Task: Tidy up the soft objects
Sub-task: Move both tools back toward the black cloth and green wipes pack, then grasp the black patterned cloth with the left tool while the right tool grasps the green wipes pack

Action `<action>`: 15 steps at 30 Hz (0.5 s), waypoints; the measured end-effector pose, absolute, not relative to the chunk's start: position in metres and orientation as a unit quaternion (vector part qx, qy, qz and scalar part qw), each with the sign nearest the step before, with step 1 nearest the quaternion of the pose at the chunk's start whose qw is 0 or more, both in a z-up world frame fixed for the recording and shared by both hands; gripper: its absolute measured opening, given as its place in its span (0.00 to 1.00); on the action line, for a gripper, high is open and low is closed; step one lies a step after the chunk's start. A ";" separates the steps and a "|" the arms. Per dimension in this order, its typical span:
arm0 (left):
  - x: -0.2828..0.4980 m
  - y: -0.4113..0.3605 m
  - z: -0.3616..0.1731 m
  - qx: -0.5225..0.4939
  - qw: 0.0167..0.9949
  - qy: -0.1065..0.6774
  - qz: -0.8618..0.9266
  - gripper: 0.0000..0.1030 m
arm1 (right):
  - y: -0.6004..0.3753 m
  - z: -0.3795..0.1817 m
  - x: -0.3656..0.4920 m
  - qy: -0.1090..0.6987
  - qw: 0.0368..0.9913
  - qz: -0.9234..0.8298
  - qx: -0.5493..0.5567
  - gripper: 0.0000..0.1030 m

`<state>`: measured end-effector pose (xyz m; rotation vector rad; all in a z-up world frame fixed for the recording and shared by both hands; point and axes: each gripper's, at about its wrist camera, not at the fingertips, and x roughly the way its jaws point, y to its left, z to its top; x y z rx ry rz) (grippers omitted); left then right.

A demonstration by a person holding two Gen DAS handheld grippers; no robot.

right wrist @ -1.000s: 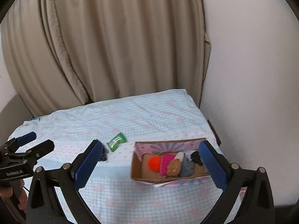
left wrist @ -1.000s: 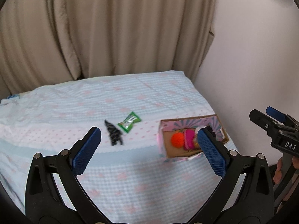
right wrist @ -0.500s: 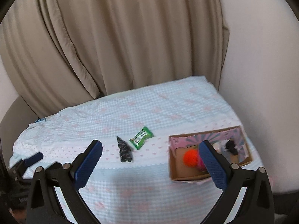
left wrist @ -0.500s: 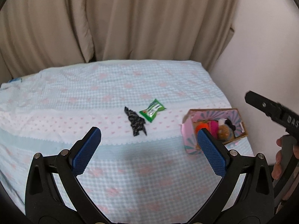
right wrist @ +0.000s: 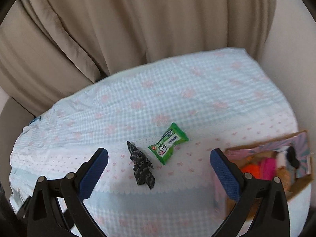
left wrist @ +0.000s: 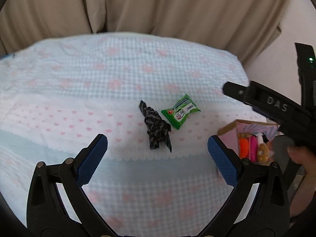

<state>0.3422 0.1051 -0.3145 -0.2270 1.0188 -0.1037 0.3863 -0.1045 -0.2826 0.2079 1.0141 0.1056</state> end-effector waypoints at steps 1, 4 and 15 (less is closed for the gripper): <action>0.351 0.105 -0.326 -0.114 0.862 0.491 -0.053 0.96 | -0.103 -0.295 0.396 0.492 0.863 0.051 0.104 1.00; 0.379 0.099 -0.371 -0.124 0.848 0.513 -0.056 0.91 | -0.103 -0.337 0.424 0.521 0.843 0.054 0.125 0.98; 0.436 0.083 -0.464 -0.138 0.822 0.550 -0.055 0.79 | -0.107 -0.442 0.479 0.593 0.786 0.031 0.174 0.87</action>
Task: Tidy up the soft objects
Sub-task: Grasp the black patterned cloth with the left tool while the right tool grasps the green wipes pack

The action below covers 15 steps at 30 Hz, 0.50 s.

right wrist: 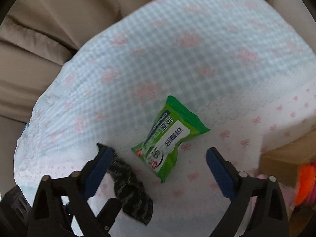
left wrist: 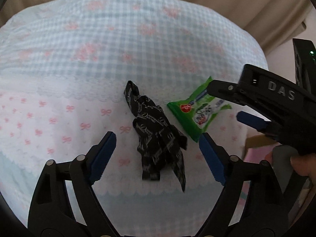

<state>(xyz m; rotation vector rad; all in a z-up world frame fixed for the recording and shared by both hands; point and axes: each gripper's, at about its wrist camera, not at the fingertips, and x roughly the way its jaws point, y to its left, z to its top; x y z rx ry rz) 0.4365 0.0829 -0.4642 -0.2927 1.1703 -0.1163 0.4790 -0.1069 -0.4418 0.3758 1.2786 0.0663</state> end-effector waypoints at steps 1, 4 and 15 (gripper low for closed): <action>0.439 0.082 -0.469 -0.137 0.821 0.552 -0.055 0.77 | -0.107 -0.450 0.483 0.597 0.782 0.029 0.178 0.84; 0.447 0.080 -0.489 -0.134 0.815 0.561 -0.058 0.72 | -0.108 -0.469 0.492 0.600 0.778 0.025 0.187 0.80; 0.452 0.066 -0.507 -0.118 0.811 0.569 -0.071 0.36 | -0.100 -0.491 0.499 0.587 0.791 0.018 0.174 0.50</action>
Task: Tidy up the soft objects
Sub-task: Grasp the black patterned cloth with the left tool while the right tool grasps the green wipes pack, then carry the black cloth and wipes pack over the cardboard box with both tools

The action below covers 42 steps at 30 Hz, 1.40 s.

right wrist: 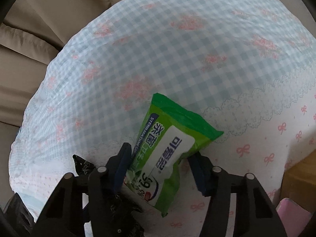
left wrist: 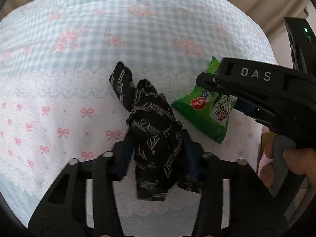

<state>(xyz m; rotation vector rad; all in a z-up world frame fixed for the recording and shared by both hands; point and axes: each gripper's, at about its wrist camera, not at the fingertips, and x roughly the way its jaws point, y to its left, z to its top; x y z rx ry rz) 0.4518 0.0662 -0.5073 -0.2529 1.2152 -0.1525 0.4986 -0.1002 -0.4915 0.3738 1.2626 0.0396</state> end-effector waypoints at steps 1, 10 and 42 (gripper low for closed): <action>0.452 0.067 -0.507 -0.120 0.810 0.569 -0.072 0.35 | -0.101 -0.492 0.498 0.586 0.792 0.018 0.173 0.45; 0.448 0.077 -0.487 -0.118 0.814 0.564 -0.066 0.28 | -0.100 -0.476 0.494 0.573 0.801 0.034 0.169 0.34; 0.279 -0.013 -0.194 -0.055 0.872 0.473 -0.114 0.28 | -0.190 -0.169 0.280 0.436 0.884 0.100 0.134 0.31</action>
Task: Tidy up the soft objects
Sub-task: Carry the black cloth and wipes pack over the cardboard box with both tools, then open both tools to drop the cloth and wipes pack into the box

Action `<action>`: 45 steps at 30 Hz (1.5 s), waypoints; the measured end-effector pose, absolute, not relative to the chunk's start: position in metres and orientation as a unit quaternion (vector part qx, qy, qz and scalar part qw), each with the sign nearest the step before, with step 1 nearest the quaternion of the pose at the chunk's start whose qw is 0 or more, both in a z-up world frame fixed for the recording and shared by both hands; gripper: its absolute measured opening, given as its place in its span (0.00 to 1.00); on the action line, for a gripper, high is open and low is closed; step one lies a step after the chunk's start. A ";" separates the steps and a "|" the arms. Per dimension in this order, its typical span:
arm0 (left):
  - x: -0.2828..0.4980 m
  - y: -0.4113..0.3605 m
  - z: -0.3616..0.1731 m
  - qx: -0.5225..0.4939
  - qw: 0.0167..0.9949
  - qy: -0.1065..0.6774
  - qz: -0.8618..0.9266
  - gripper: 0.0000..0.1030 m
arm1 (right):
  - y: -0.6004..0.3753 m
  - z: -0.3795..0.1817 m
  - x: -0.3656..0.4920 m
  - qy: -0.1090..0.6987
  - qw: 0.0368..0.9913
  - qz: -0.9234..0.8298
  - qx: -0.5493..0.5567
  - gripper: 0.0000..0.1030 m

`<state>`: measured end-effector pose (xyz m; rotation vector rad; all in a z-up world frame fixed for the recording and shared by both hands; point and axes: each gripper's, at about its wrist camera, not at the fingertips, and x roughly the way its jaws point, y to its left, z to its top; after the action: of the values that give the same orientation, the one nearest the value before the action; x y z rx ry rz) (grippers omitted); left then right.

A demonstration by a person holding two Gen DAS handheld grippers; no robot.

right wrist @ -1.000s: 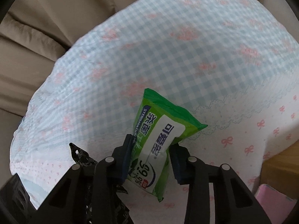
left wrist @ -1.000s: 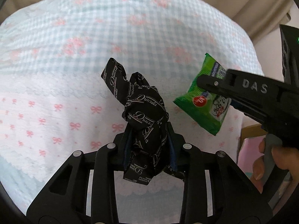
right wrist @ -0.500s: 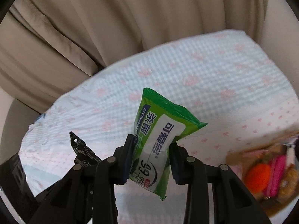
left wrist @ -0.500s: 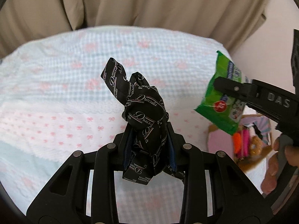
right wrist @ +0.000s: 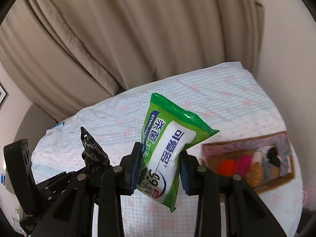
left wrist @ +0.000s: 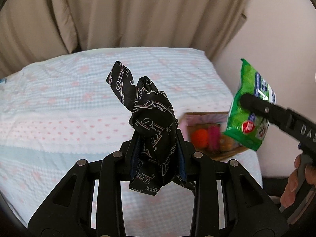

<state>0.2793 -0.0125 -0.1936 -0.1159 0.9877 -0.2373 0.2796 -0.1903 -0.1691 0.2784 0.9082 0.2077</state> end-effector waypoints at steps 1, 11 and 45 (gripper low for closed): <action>0.274 -0.023 -0.191 -0.055 0.873 0.470 -0.116 0.28 | -0.199 -0.166 0.273 0.436 0.884 0.097 0.134 0.31; 0.256 -0.129 -0.203 -0.061 0.862 0.483 -0.141 0.28 | -0.313 -0.174 0.231 0.458 0.881 0.058 0.106 0.31; 0.342 -0.240 -0.386 0.066 0.778 0.611 -0.133 1.00 | -0.436 -0.353 0.335 0.595 0.797 0.053 0.093 0.62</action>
<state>0.3419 -0.2399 -0.3865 0.1431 1.3208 -0.2878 0.3347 -0.4355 -0.3531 0.2008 1.2775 0.1144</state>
